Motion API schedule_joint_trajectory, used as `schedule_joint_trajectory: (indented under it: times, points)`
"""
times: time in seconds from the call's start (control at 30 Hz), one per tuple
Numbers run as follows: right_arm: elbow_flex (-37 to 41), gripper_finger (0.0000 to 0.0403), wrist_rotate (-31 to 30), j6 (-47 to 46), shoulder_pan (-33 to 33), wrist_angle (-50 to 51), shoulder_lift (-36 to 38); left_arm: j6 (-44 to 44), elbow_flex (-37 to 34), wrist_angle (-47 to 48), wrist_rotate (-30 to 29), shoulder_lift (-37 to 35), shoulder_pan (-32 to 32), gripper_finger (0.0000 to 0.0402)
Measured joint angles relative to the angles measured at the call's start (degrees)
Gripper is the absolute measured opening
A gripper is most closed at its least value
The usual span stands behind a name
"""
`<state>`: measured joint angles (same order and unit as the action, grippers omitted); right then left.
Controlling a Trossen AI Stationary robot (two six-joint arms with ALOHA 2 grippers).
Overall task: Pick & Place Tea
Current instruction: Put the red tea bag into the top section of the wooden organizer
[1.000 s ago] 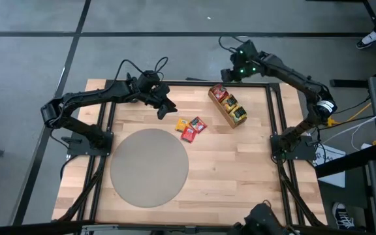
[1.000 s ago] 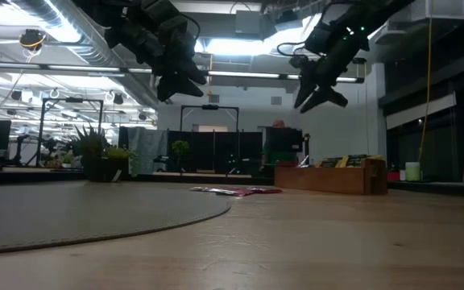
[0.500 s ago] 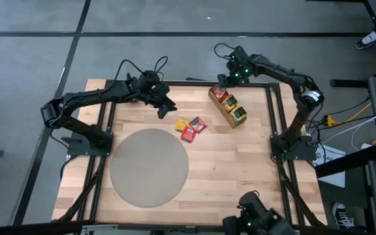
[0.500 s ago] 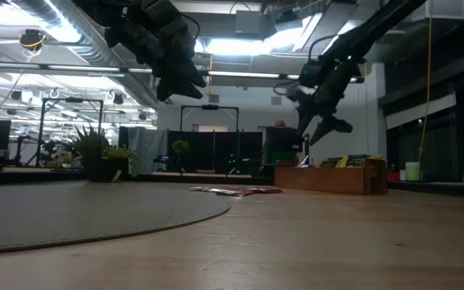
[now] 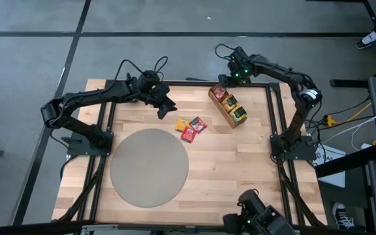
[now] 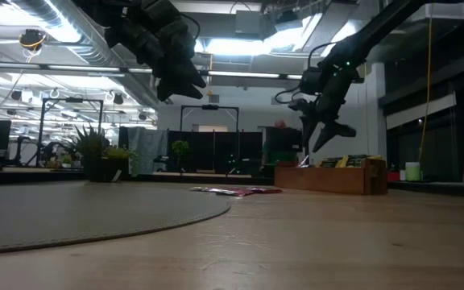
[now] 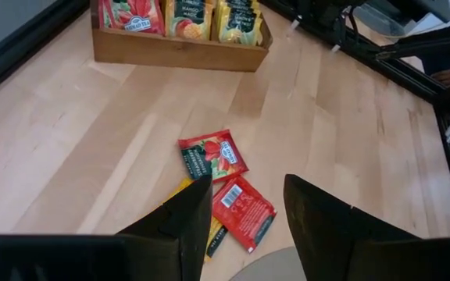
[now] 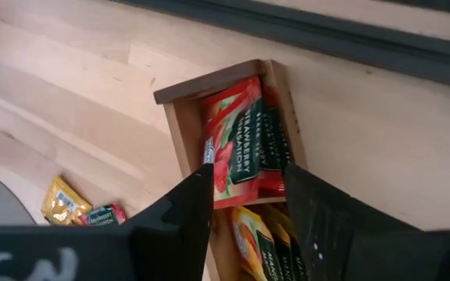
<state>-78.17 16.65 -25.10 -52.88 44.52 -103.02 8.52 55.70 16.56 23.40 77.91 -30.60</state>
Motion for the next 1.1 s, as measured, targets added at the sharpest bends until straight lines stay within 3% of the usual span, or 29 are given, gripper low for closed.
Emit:
schedule_joint_trajectory:
  times: [0.4,0.87,1.1]
  points:
    - [0.00,0.0150,1.53,-0.11,0.00,-0.19,-1.99,-0.31,-0.02,0.02,-1.49,0.00,0.01,0.0157]
    - [0.00,0.0018,3.28,0.10,0.00,-0.56,-1.99,-0.29,-0.02,0.01,-1.51,0.00,0.00,0.0157]
    - [0.00,0.0007,3.32,1.87,0.00,-0.55,-1.99,-0.27,-0.02,0.01,-1.51,0.00,0.00,0.0157]
